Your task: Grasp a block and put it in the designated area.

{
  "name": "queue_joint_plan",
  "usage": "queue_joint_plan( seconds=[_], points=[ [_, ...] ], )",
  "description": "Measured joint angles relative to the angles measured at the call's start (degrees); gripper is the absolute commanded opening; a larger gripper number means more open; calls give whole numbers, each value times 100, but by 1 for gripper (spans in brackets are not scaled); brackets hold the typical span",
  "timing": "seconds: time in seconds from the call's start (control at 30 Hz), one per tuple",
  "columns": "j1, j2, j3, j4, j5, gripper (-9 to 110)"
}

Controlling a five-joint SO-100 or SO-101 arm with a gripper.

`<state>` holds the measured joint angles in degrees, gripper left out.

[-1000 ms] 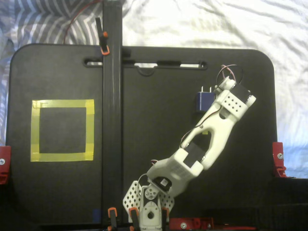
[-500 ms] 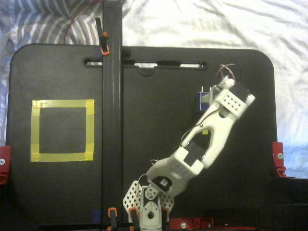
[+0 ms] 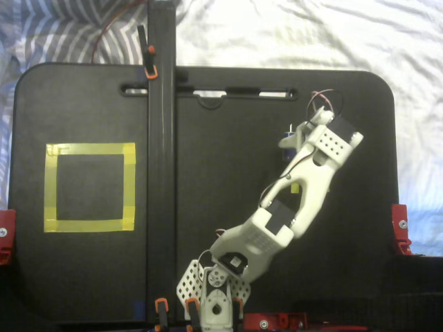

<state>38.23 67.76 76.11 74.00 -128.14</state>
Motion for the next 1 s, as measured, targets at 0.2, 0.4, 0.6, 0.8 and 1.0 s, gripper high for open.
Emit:
queue_joint_plan(
  seconds=[0.2, 0.4, 0.6, 0.8, 1.0],
  points=[
    [-35, -141, 0, 0, -35, 33],
    [-97, -431, 0, -53, -123, 33],
    [-114, -624, -18, -123, -123, 33],
    [-132, -773, -26, -220, -149, 33],
    [-132, -870, -26, -352, -158, 32]
  ],
)
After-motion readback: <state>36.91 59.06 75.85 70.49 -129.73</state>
